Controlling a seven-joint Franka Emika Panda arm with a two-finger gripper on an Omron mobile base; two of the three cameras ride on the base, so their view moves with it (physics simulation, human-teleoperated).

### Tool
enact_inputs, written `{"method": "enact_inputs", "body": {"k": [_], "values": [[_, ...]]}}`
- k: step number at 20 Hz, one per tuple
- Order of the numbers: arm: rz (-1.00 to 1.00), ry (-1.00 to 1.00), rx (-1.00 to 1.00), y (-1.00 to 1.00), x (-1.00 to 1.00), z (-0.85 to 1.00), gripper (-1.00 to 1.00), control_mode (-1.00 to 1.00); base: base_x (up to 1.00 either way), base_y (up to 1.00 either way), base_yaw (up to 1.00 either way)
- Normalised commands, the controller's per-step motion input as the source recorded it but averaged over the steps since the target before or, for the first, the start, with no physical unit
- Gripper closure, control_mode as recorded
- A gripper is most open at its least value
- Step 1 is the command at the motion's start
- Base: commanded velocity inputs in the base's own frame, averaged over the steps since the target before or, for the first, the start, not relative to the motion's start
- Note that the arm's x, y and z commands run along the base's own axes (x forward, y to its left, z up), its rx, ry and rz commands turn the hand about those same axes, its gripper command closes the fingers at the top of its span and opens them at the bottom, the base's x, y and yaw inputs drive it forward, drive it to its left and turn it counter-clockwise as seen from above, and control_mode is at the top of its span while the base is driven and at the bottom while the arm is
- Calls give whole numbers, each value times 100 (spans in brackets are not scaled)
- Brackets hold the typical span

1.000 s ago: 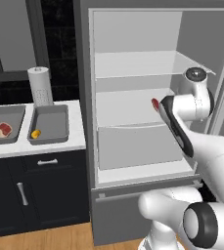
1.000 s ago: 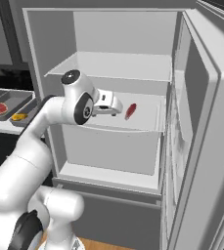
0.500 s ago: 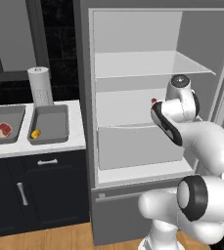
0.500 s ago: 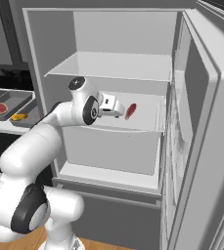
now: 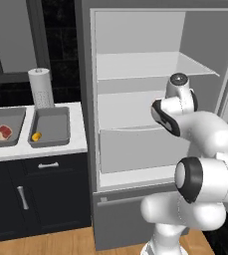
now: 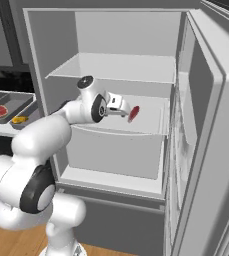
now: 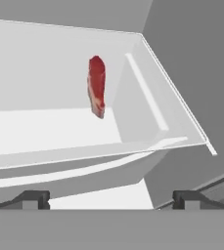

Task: Place one corn and one steak in each tupperware on the nearby counter, to pack two identical lunches.

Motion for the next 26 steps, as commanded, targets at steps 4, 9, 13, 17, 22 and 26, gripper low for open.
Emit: {"method": "enact_inputs", "body": {"k": [4,9,13,17,22,26], "values": [[0,0,4,-17,18,-27,-100,-100,0,0,0],[0,0,0,-11,21,-25,-100,-100,0,0,0],[0,0,0,-6,28,-15,-100,-100,0,0,0],[0,0,0,0,22,-5,-100,-100,0,0,0],[0,0,3,0,23,-8,-100,-100,0,0,0],[0,0,4,0,20,-11,-100,-100,0,0,0]]}}
